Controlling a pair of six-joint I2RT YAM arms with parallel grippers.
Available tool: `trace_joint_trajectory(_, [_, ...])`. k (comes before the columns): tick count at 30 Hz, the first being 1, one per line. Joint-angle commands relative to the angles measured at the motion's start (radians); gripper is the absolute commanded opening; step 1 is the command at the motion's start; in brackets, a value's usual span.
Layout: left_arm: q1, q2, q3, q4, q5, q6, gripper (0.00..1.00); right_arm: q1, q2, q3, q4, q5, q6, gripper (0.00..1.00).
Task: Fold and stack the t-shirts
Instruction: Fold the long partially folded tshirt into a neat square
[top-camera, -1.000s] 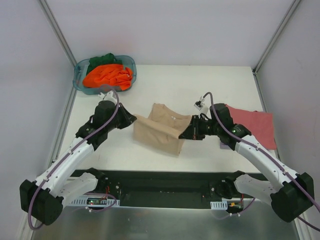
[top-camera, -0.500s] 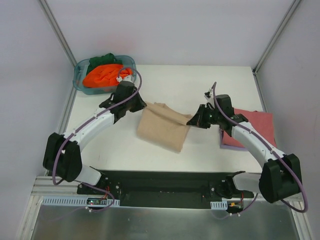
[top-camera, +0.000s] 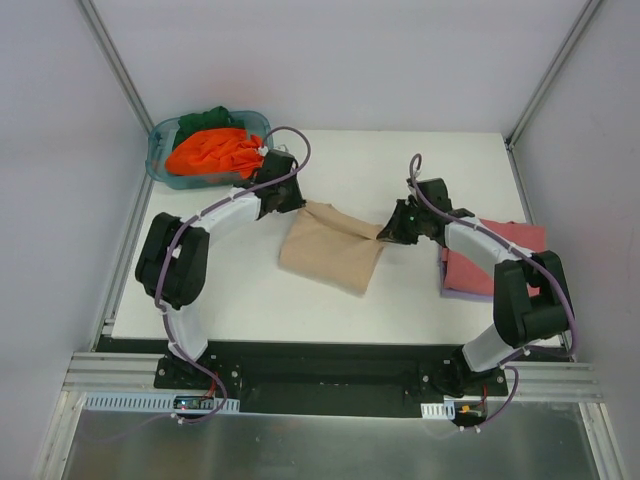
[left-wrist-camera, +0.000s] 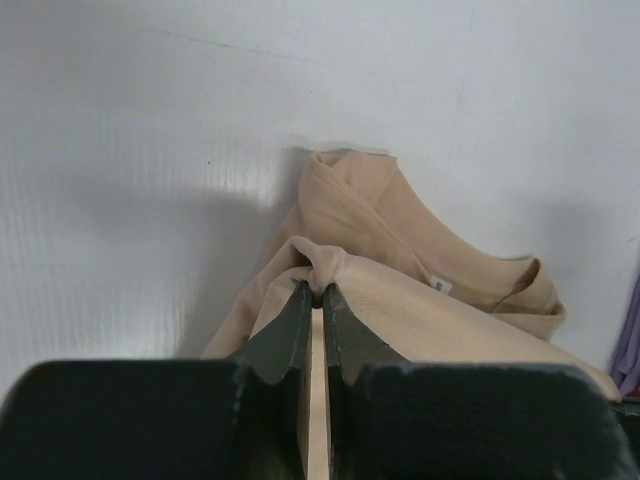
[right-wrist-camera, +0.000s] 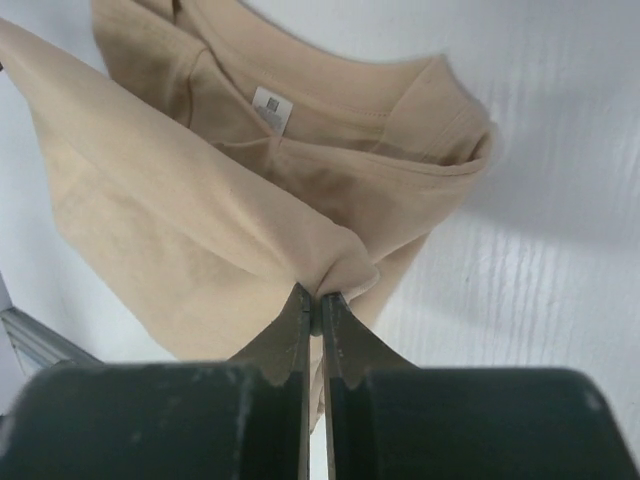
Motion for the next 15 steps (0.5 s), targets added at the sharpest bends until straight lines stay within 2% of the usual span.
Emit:
trace_joint_trajectory(1, [0.037,0.055,0.076,0.025,0.003,0.049,0.00,-0.017,0.016,0.047,0.016,0.111,-0.001,0.01])
trace_joint_trajectory(8, [0.038,0.110,0.115,0.025,0.090,0.057,0.00,-0.016,-0.023,0.019,0.024,0.139,0.010,0.01])
trace_joint_trajectory(9, [0.038,0.116,0.119,0.025,0.095,0.061,0.03,-0.017,-0.026,0.018,0.022,0.143,0.013,0.03])
trace_joint_trajectory(10, [0.038,0.119,0.125,0.022,0.095,0.061,0.12,-0.019,-0.027,0.018,0.018,0.148,0.016,0.11])
trace_joint_trajectory(12, [0.040,0.118,0.126,0.020,0.109,0.049,0.37,-0.017,-0.029,0.025,0.012,0.154,0.010,0.40])
trace_joint_trajectory(14, [0.040,0.094,0.115,0.021,0.107,0.035,0.70,-0.017,-0.032,0.053,-0.022,0.140,-0.019,0.53])
trace_joint_trajectory(15, [0.040,0.077,0.110,0.021,0.101,0.031,0.82,-0.020,-0.036,0.071,-0.053,0.127,-0.036,0.58])
